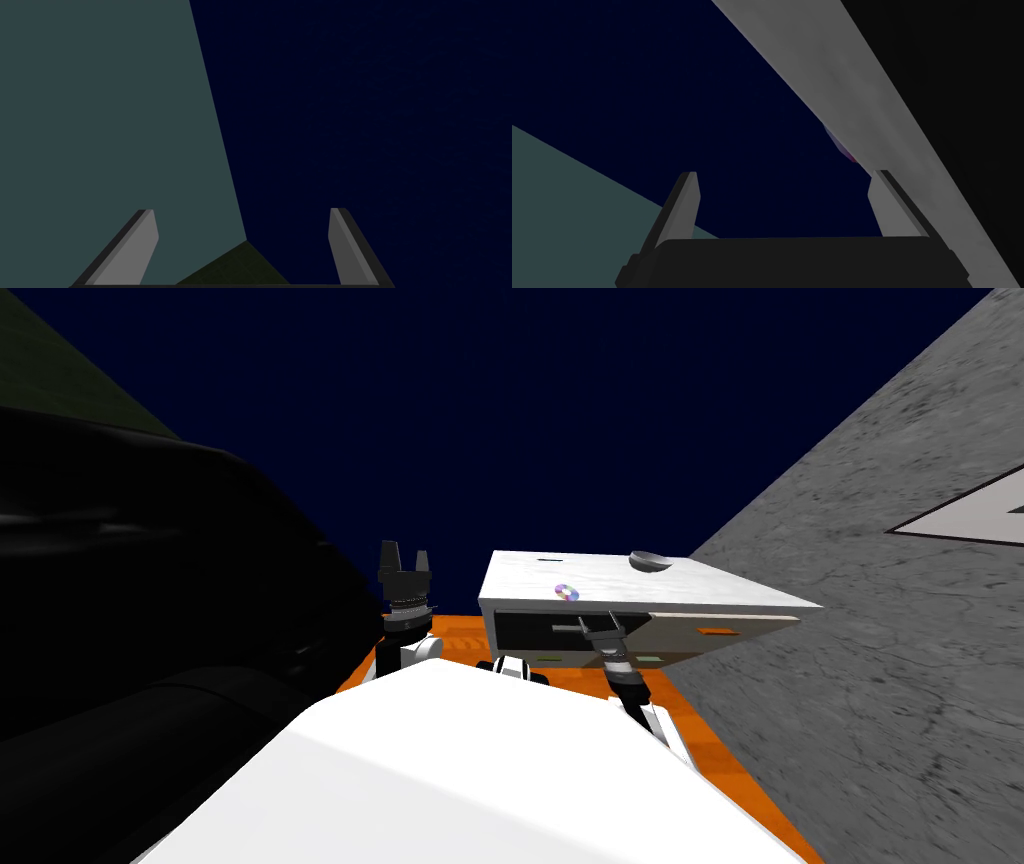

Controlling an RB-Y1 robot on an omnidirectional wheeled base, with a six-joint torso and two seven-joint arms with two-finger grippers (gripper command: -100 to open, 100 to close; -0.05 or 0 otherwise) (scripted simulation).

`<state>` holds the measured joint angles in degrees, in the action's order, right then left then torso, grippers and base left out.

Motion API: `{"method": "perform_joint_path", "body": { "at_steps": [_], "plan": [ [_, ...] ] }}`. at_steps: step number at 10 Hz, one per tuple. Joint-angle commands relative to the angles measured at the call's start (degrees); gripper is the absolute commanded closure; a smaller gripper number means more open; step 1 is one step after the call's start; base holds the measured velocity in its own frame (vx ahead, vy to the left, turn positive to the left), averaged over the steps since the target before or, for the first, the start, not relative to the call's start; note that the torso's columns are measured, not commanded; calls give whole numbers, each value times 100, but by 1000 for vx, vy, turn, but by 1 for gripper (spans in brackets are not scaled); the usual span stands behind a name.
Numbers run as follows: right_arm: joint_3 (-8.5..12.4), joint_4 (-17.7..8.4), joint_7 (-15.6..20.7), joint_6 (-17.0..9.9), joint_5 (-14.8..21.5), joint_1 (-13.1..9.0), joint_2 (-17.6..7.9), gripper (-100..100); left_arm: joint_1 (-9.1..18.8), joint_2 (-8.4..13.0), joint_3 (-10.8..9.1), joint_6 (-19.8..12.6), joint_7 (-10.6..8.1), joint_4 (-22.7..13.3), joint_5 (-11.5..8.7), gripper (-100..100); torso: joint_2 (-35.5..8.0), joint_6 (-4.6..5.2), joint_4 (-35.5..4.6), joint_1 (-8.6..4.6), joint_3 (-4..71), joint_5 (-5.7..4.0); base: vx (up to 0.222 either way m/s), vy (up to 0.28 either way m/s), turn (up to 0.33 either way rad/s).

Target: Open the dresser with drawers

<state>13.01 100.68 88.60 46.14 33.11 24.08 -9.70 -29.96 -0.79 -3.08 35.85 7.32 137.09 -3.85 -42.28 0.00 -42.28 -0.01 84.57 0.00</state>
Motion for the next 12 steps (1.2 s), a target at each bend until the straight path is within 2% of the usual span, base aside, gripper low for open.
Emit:
{"method": "perform_joint_path", "body": {
  "at_steps": [1,6,12],
  "plan": [
    [9,-144,315,-16,179,-34,131,-100,0,0,0,0,0,0,0,0,0,0,0,2,0,1,-7,35,-31],
    [25,-394,809,-51,474,-108,266,-100,0,0,0,0,0,0,0,0,0,0,0,-1,0,0,-7,28,-35],
    [45,-679,1379,-89,816,-193,158,-100,0,0,0,0,0,0,0,0,1,0,0,0,0,0,-6,28,-30]
  ]
}}
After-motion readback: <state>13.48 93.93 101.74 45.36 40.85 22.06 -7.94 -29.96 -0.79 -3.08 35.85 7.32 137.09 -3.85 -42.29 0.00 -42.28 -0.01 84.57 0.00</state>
